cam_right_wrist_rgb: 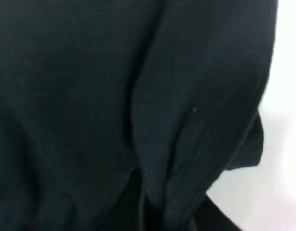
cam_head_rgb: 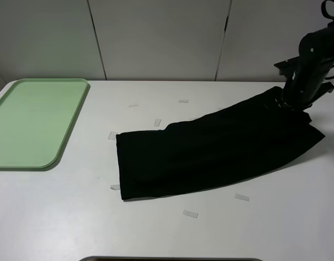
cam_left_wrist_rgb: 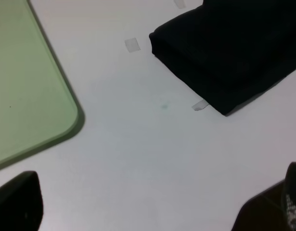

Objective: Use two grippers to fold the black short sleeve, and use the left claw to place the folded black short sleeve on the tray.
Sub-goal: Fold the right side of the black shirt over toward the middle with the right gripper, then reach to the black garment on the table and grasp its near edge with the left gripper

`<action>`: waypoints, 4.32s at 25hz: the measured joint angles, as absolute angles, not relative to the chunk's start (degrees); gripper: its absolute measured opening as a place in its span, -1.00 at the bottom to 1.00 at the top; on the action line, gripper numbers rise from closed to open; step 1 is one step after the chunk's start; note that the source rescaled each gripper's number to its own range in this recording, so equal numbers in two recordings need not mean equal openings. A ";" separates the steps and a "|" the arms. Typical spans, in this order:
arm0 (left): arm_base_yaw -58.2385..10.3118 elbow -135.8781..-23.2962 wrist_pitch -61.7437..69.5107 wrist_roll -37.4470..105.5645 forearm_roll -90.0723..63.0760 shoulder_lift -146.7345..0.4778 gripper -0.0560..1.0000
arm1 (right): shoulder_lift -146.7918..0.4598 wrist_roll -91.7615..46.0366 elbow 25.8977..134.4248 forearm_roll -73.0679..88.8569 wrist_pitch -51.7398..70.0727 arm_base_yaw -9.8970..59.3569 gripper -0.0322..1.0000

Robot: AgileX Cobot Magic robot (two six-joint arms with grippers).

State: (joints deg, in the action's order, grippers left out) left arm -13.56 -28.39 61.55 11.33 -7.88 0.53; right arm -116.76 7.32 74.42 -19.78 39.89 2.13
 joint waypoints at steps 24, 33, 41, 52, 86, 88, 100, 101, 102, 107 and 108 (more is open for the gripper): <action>-13.56 -28.39 61.55 11.33 -5.82 0.53 1.00 | -111.69 22.81 74.38 -15.46 54.55 24.92 -0.73; -13.56 -28.39 61.55 11.33 -3.47 0.53 1.00 | -111.69 22.06 74.38 -10.26 52.04 27.71 -0.73; -13.56 -28.39 61.55 11.38 -3.15 0.53 1.00 | -110.32 15.76 74.38 -5.67 48.45 29.51 0.71; -13.56 -28.39 61.55 11.38 -2.98 0.53 1.00 | -109.09 10.84 74.55 -4.94 47.34 28.41 1.00; -13.56 -28.39 61.55 15.71 -2.93 0.53 1.00 | -114.50 15.41 65.17 -9.81 27.88 30.83 1.00; -13.56 -28.39 61.55 15.71 -2.93 0.53 1.00 | -113.53 15.41 65.17 -9.96 27.96 30.83 1.00; -13.56 -28.39 61.55 15.72 -2.93 0.53 1.00 | -85.70 15.41 65.41 -18.15 36.45 30.83 1.00; -13.56 -28.39 61.55 15.72 -2.93 0.53 1.00 | -83.06 15.41 65.41 -18.15 38.40 30.74 1.00; -13.56 -28.39 61.55 15.72 -2.93 0.53 1.00 | -79.38 15.18 65.41 -18.15 40.49 30.64 1.00; -13.56 -28.39 61.55 15.72 -2.93 0.53 1.00 | -64.82 12.46 65.41 -18.05 50.00 30.37 1.00; -13.56 -28.39 61.55 15.77 -2.93 0.53 1.00 | -62.16 12.02 65.41 -17.66 51.23 30.37 1.00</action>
State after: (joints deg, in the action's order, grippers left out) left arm -13.56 -28.39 61.55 15.77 -2.93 0.53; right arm -62.16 12.02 65.41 -17.66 51.23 30.37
